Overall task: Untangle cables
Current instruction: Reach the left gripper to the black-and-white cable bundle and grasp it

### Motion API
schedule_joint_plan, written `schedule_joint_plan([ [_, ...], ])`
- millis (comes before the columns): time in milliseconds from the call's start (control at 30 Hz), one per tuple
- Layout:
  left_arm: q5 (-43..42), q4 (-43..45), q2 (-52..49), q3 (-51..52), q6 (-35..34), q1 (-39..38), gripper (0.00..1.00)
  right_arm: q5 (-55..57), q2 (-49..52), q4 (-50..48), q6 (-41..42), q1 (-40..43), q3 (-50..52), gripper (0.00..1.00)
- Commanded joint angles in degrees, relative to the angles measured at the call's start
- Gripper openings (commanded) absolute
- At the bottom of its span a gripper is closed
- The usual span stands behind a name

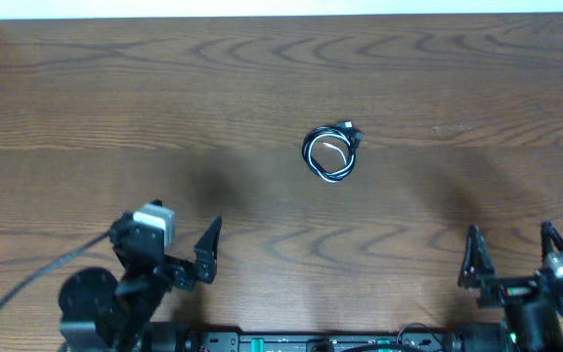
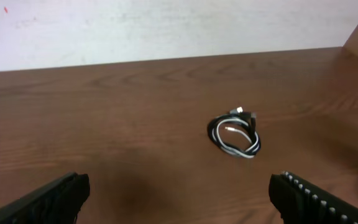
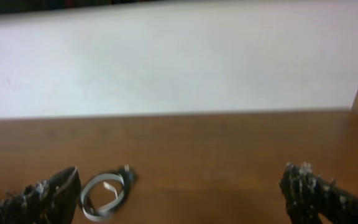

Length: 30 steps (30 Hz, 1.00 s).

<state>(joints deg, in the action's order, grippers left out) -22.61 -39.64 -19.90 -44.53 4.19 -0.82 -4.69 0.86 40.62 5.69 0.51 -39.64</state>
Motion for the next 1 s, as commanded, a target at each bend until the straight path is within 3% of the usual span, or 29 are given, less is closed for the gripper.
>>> schedule_joint_plan([
  [0,-0.98,-4.11,-8.74,-8.55,0.50,-0.15,0.98,-3.67,1.46,2.08,0.70,0.24,-4.39,0.99],
  [167,-1.03,-6.16,-17.14,-12.11,0.57,-0.20,0.98,-6.95,8.70,3.58,0.33,0.24,-9.09,0.99],
  [433,-2.54,-2.69,-24.65,-12.07,0.66,-0.17,0.98,-16.37,39.52,8.83,-5.81,0.24,-26.08,0.99],
  [633,-5.18,-1.31,-25.07,-12.07,0.70,-0.17,0.98,-16.46,56.41,12.04,-9.64,0.26,-34.97,0.99],
  [667,-5.44,-0.39,-25.05,-12.07,0.74,-0.17,0.89,-16.48,58.45,11.96,-9.62,0.26,-35.15,0.99],
  [733,-4.81,2.14,-25.27,-12.07,0.72,-0.17,0.36,-16.46,61.29,12.09,-9.64,0.26,-35.15,0.99],
  [767,-4.83,3.93,-25.46,-12.07,0.22,-0.17,0.23,-16.41,62.64,12.09,-9.66,0.26,-35.15,0.99],
  [800,-4.85,5.40,-25.66,-12.07,-1.33,-0.17,0.25,-16.04,63.69,12.09,-9.66,0.26,-35.12,0.99],
  [833,-4.85,6.01,-25.70,-12.07,-1.99,-0.17,0.36,-15.56,64.35,12.09,-9.66,0.26,-35.12,0.99],
  [867,-4.83,6.73,-25.70,-12.07,-2.08,-0.17,0.80,-15.32,65.24,12.02,-9.70,0.26,-35.12,0.99],
  [900,-4.83,7.28,-25.70,-12.07,-2.10,-0.17,0.98,-15.23,66.20,11.85,-11.21,0.26,-35.12,0.67],
  [933,-4.85,7.54,-25.70,-12.07,-2.10,-0.17,0.98,-14.08,66.95,11.72,-11.56,0.26,-35.12,0.15],
  [967,-4.85,7.78,-25.73,-12.07,-2.08,-0.17,0.98,-13.09,67.41,11.67,-11.56,0.26,-35.12,0.03],
])
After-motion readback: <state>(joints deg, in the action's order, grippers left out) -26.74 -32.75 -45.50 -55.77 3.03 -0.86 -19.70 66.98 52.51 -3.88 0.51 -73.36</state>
